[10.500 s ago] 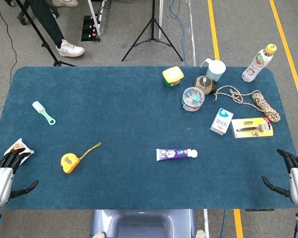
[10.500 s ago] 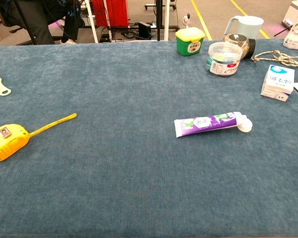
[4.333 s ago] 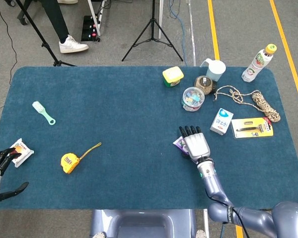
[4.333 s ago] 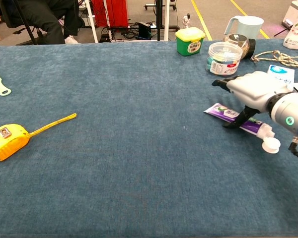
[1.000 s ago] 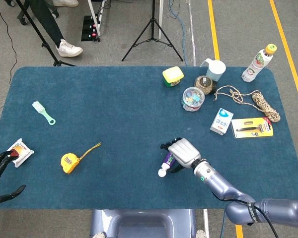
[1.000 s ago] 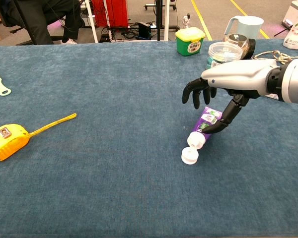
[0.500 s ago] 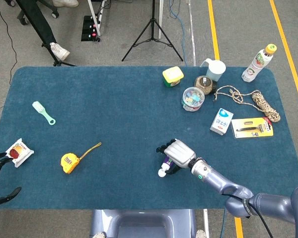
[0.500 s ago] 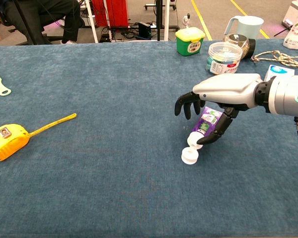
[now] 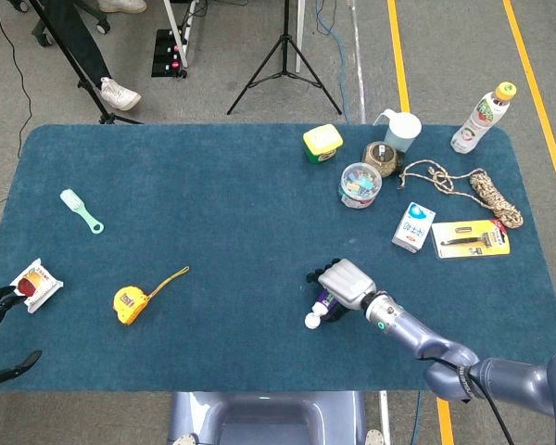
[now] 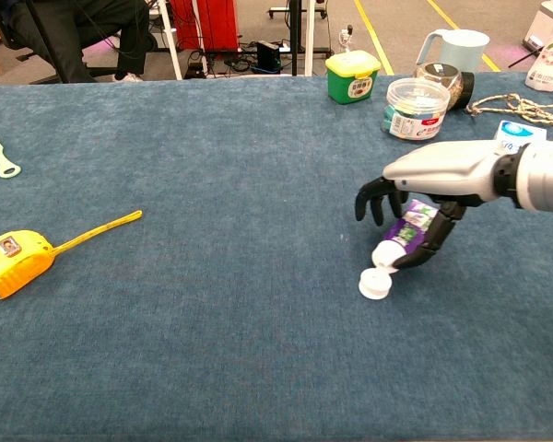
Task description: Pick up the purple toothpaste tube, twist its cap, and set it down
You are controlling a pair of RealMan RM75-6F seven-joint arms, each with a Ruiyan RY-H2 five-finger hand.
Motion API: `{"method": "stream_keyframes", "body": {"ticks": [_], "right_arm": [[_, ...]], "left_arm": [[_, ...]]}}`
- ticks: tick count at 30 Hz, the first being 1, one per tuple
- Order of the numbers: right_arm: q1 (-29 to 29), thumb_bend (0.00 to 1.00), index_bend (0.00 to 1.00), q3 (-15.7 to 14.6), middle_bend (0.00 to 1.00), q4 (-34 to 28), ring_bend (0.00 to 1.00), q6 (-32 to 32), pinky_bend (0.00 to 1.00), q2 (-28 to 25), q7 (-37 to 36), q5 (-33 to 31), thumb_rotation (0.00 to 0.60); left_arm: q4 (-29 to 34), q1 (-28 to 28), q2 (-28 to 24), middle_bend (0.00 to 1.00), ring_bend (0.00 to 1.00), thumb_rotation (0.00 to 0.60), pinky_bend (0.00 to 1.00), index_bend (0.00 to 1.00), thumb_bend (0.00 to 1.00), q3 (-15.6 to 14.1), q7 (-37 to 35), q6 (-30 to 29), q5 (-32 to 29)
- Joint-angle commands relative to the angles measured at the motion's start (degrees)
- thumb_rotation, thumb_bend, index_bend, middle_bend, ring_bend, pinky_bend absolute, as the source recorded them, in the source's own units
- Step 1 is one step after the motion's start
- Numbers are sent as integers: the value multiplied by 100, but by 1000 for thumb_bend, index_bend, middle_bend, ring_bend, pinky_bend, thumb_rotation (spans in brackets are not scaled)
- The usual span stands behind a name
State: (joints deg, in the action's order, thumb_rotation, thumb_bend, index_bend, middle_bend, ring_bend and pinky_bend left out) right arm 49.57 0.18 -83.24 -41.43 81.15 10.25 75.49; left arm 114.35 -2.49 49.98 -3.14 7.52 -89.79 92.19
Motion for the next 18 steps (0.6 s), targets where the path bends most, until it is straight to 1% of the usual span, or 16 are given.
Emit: {"method": "stream_keyframes", "body": {"ticks": [1,7,14,18], "right_arm": [[-98,279,249,-58,342,-107,386,-12,264,-146,130,-138,388],[-316,279,247,-151,343,-223,387,16,264,-416,172,-502,382],[-361,278,218,-171,343,-364,385,154,264,-704,351,-912,375],[-436,278,213,-171,343,-521,383,15,264,-807,495,-1047,372]], "left_arm": [[19,32,20,168,143,532,283,207,151,10,24,40,25],[70,104,69,168,143,531,283,207,151,26,100,124,107],[115,143,115,168,142,529,283,207,151,34,166,174,148],[141,183,147,168,143,530,283,207,151,43,202,218,183]]}}
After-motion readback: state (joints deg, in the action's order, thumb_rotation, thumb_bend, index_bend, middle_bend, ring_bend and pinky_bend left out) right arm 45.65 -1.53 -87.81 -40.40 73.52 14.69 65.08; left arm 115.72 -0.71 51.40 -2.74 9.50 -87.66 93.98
